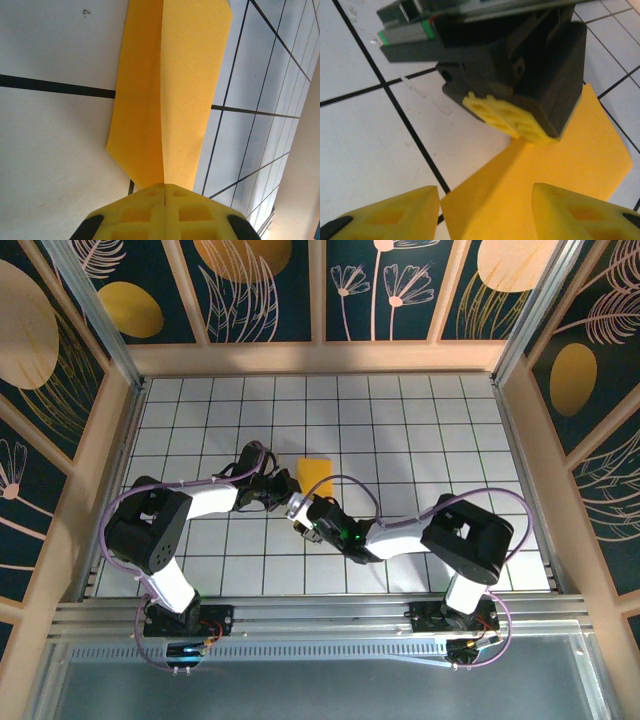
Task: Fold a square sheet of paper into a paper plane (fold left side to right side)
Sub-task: Third fold the triangle at the center of the table.
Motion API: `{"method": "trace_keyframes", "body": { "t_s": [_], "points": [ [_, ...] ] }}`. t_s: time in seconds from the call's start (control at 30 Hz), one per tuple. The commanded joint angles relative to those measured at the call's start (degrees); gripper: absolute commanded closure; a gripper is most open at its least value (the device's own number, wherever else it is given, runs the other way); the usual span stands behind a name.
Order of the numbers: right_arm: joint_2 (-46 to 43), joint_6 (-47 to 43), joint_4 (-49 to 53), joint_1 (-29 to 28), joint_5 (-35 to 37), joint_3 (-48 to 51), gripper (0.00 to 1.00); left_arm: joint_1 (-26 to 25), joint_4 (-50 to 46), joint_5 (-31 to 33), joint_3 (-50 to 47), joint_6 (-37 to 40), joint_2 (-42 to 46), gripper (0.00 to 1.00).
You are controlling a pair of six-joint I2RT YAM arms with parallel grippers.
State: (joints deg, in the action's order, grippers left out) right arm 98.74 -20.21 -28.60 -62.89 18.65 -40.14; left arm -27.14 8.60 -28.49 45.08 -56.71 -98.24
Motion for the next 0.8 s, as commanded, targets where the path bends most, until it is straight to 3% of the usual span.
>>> {"method": "trace_keyframes", "body": {
  "t_s": [0.0, 0.3, 0.43, 0.57, 0.67, 0.77],
  "points": [
    [1.26, -1.0, -2.8, -0.3, 1.8, -1.52, 0.58, -0.46, 0.01, -0.67, 0.16, -1.57, 0.57, 1.0],
    [0.68, 2.14, 1.8, -0.3, 0.73, -1.69, 0.99, -0.47, -0.26, -0.02, 0.42, -1.42, 0.8, 0.97],
    [0.01, 4.58, 4.67, 0.03, -1.35, -1.7, 1.0, 0.09, -1.65, 0.14, 1.27, -0.06, 2.02, 0.78],
    [-1.5, 9.35, 6.98, 1.36, -6.48, -1.43, 1.0, 3.02, -4.63, 0.98, 1.09, 2.22, 5.63, 0.67],
    [-2.44, 12.91, 8.09, 2.82, -11.24, -1.22, 1.0, 4.85, -7.98, 1.99, 1.8, 4.96, 7.79, 0.62],
    [-3.3, 17.71, 8.39, 5.33, -18.19, -0.82, 1.0, 5.34, -9.65, 1.77, 3.72, 7.78, 7.78, 0.63]
  ]
}}
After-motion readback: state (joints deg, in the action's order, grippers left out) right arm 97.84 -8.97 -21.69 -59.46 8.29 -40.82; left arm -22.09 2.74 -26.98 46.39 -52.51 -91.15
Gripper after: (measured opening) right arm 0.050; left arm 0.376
